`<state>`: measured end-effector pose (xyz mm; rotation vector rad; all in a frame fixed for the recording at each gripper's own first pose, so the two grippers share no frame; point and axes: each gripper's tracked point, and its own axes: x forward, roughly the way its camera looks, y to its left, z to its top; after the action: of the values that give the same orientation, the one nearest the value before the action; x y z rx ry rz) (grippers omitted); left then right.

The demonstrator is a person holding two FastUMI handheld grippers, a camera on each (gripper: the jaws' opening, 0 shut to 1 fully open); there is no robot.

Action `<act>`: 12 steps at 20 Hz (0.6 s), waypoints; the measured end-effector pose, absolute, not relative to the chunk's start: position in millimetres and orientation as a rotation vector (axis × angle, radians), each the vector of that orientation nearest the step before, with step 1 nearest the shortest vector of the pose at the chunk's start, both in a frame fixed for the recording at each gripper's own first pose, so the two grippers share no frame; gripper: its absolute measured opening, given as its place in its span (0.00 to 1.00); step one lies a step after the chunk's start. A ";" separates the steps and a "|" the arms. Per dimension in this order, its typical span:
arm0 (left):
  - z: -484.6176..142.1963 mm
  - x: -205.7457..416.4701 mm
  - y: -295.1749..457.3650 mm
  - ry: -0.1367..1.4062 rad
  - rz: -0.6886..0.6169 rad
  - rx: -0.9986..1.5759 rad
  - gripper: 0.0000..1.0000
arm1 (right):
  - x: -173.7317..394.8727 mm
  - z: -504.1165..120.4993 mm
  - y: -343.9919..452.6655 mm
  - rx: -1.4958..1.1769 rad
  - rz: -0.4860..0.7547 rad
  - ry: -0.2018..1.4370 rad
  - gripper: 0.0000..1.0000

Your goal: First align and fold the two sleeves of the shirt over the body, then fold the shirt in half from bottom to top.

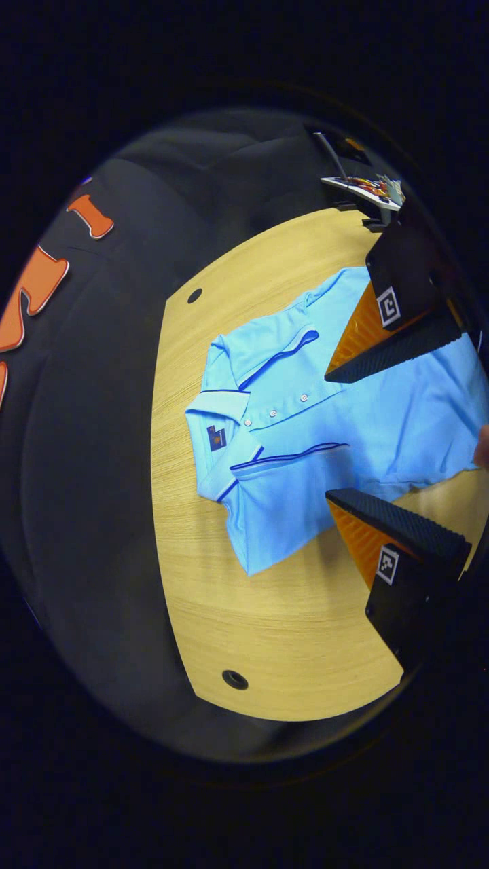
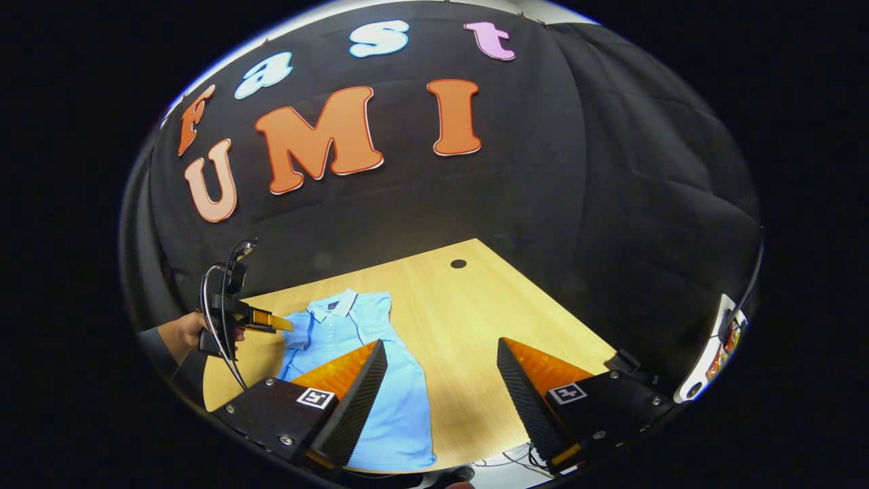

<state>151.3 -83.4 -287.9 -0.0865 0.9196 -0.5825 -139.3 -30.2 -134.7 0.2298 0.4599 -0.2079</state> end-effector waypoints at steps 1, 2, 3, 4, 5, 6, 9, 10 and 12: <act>-284.5 139.2 -76.7 0.912 -0.570 -0.096 1.00 | -138.8 -138.4 -27.0 0.225 -0.184 0.468 0.99; -280.4 127.9 -68.2 0.901 -0.554 -0.102 1.00 | -137.3 -142.7 -23.5 0.218 -0.159 0.476 0.98; -277.2 116.2 -59.0 0.893 -0.535 -0.101 1.00 | -135.8 -147.3 -20.3 0.214 -0.137 0.487 0.98; -275.2 105.3 -49.9 0.882 -0.513 -0.095 1.00 | -135.0 -155.1 -13.6 0.215 -0.113 0.503 0.98; -274.7 95.0 -40.4 0.866 -0.490 -0.083 1.00 | -133.3 -166.8 -7.2 0.222 -0.087 0.537 0.98; -278.1 85.3 -33.2 0.855 -0.471 -0.071 1.00 | -135.4 -177.0 -1.3 0.226 -0.059 0.566 0.99; -288.2 47.7 -12.2 0.862 -0.435 -0.042 1.00 | -132.5 -196.3 10.8 0.209 0.008 0.617 0.99; -291.9 36.3 -5.7 0.863 -0.420 -0.031 1.00 | -131.9 -200.8 16.0 0.196 0.025 0.630 0.98; -297.7 13.6 4.7 0.864 -0.390 -0.013 1.00 | -135.5 -211.4 19.9 0.174 0.057 0.660 0.99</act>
<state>13.6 4.7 -297.7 -0.0133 0.8640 -0.3903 -135.5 19.9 -211.4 0.1745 0.6602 0.0570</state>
